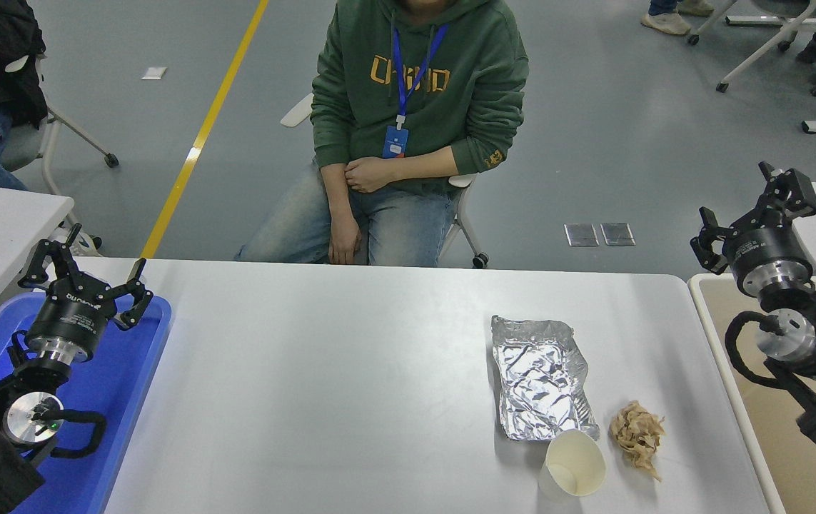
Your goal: Clean the table surface
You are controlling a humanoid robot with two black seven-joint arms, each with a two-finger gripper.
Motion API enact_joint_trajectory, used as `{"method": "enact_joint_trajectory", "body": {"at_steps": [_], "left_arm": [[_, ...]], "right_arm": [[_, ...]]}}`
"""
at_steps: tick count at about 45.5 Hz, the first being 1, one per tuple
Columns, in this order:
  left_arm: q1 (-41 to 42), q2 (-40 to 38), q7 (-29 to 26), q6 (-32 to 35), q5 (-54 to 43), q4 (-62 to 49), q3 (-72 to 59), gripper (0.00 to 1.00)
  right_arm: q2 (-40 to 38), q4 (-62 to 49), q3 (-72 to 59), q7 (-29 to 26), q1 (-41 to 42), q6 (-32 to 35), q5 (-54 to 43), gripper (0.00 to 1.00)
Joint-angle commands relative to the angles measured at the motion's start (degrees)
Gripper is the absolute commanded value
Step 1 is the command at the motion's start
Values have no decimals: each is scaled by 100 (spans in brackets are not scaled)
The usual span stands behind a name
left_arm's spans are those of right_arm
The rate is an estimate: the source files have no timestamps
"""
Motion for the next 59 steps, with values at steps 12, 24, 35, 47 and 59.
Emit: {"method": "enact_joint_trajectory", "body": {"at_steps": [12, 24, 35, 47, 59], "left_arm": [[0, 3, 1, 0, 0, 0, -1, 100], [0, 3, 1, 0, 0, 0, -1, 100], [9, 3, 1, 0, 0, 0, -1, 100], [0, 3, 1, 0, 0, 0, -1, 100], [0, 3, 1, 0, 0, 0, -1, 100]], "right_arm": [[-164, 85, -897, 23, -16, 72, -371, 100], [-998, 1148, -1363, 23, -226, 203, -1186, 100], [-1833, 2044, -1442, -13, -683, 212, -3006, 100], [-2914, 3046, -2189, -56, -1000, 230, -4711, 100], [-4004, 4075, -2400, -311, -1299, 643, -5978, 100]]}}
